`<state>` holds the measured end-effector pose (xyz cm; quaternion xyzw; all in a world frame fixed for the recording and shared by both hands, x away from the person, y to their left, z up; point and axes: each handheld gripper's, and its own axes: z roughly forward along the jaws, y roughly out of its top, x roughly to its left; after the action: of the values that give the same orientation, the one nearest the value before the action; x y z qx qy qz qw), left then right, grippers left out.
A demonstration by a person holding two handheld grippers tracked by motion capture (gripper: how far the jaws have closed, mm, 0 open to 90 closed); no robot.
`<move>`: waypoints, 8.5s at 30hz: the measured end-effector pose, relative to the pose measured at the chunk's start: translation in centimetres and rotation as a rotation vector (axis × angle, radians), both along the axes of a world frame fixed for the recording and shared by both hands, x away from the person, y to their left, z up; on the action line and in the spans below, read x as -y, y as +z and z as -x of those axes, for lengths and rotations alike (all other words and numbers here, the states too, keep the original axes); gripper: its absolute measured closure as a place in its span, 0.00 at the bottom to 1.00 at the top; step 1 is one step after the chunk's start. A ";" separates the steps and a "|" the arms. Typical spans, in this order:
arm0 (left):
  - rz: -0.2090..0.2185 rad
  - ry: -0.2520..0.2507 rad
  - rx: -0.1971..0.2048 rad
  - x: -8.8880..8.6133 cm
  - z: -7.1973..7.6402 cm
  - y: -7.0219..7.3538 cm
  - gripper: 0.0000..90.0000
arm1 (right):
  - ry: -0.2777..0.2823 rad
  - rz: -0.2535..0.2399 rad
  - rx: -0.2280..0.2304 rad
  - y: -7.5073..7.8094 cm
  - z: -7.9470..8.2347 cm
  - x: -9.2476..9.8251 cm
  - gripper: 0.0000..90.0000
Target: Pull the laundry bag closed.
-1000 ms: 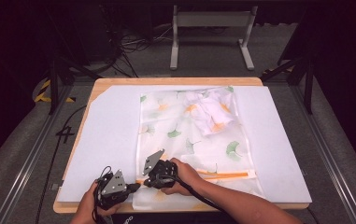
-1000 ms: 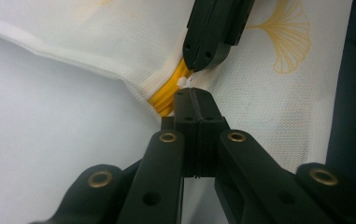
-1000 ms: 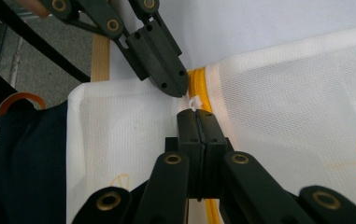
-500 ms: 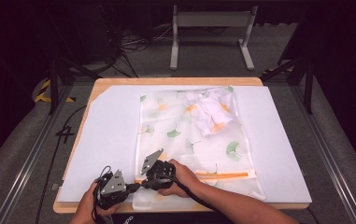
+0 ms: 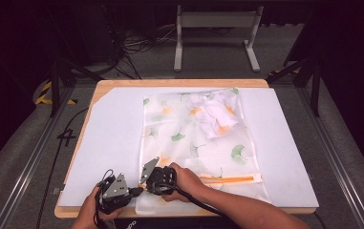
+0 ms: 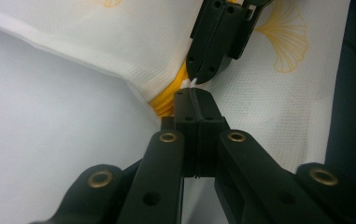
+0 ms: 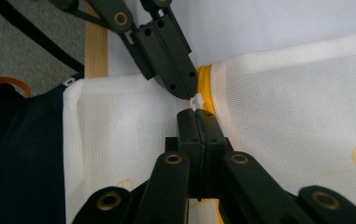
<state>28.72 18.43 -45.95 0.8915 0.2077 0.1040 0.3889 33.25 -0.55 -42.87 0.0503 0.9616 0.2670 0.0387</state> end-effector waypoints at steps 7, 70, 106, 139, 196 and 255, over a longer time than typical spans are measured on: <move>-0.003 0.001 -0.001 0.0 0.0 0.0 1.00 | 0.024 0.009 0.021 0.1 0.1 0.3 1.00; -0.002 -0.002 -0.016 0.0 -0.2 0.1 1.00 | -0.085 0.075 0.023 0.8 -0.6 11.1 1.00; 0.003 0.005 -0.018 0.0 -0.2 0.0 1.00 | -0.162 0.098 0.016 1.1 0.1 16.6 1.00; 0.004 0.000 -0.021 -0.1 -0.3 0.0 1.00 | -0.223 0.139 0.049 2.1 0.7 21.0 1.00; 0.013 0.005 -0.032 -0.1 -0.3 0.0 1.00 | -0.420 0.112 0.021 1.7 1.6 29.3 1.00; 0.081 0.081 0.094 -1.8 -1.3 2.7 0.96 | -0.585 -0.217 0.193 3.6 3.1 34.4 0.92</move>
<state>30.04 20.24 -43.28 0.8601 0.2290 0.1529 0.4294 30.11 -34.91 -39.22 0.3026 0.8643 0.3489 0.1991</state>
